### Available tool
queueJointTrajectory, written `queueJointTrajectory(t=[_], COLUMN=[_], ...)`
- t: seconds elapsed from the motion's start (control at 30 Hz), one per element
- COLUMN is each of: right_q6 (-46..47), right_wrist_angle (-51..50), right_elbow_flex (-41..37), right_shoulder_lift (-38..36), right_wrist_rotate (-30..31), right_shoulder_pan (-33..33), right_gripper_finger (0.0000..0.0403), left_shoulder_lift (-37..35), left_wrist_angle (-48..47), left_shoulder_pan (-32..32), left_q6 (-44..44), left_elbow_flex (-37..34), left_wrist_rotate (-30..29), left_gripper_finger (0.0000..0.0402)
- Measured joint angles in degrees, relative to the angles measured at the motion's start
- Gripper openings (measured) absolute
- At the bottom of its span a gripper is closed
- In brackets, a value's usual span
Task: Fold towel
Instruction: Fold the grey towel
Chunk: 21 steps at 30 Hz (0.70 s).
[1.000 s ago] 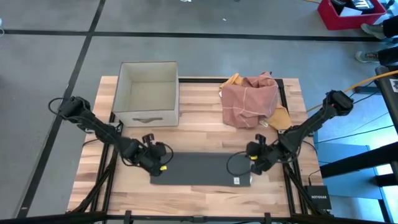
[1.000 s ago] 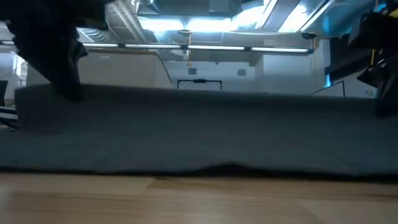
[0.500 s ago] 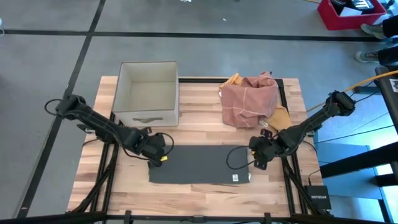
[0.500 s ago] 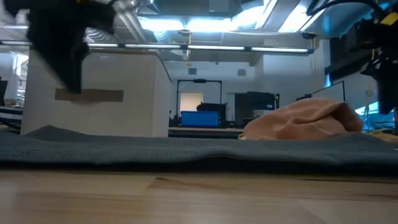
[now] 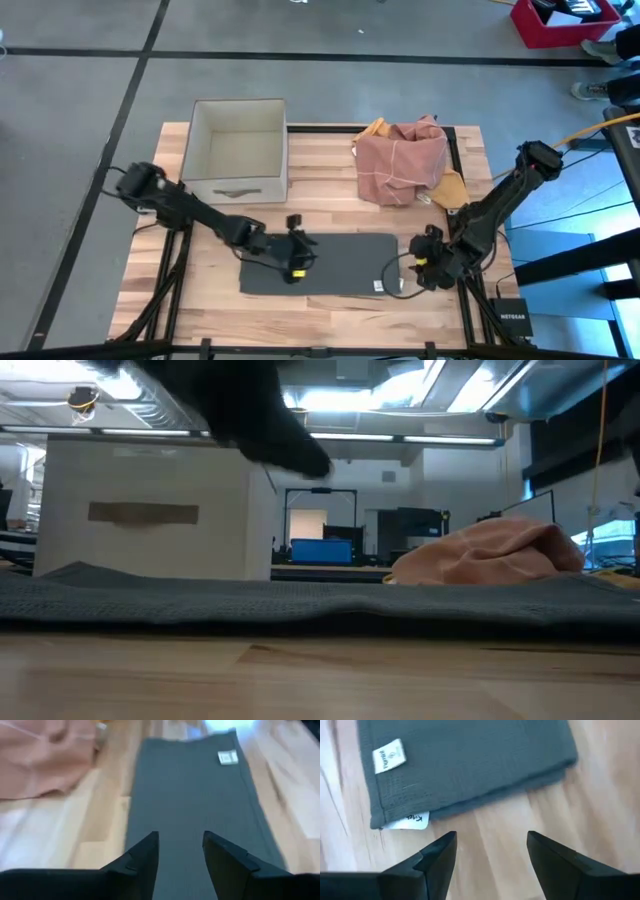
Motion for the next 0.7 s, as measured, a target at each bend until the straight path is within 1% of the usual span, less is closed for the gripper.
queueJointTrajectory(t=[0.13,0.27,0.37,0.47,0.5,0.63,0.7], right_q6=[12.8,23.8,28.4,30.0,31.1,37.3,38.8], right_wrist_angle=[3.4,10.9,18.5,26.0,27.1,28.1,29.7], right_elbow_flex=[-2.1,-5.6,-8.8,-11.5,-12.3,-14.3,-14.6], right_shoulder_lift=[0.0,0.0,0.0,0.0,0.2,2.1,3.3], right_wrist_rotate=[0.3,1.1,4.3,8.4,9.4,9.9,10.3], right_shoulder_pan=[-0.1,-0.1,-0.1,-0.1,-0.1,-0.1,-0.1], right_gripper_finger=[0.0245,0.0245,0.0245,0.0245,0.0245,0.0245,0.0245], left_shoulder_lift=[6.9,10.4,11.1,11.3,11.3,11.3,11.3], left_wrist_angle=[5.1,5.0,5.6,5.8,5.8,6.5,6.6], left_shoulder_pan=[0.5,0.5,0.4,0.5,0.5,0.5,0.4], left_q6=[-1.4,-2.9,-3.0,-3.2,-3.2,-4.1,-4.3], left_elbow_flex=[0.0,0.0,0.0,0.0,0.0,0.0,0.0], left_wrist_rotate=[1.4,2.8,3.1,3.3,3.3,3.3,3.8], left_gripper_finger=[0.0135,0.0133,0.0133,0.0132,0.0132,0.0132,0.0132])
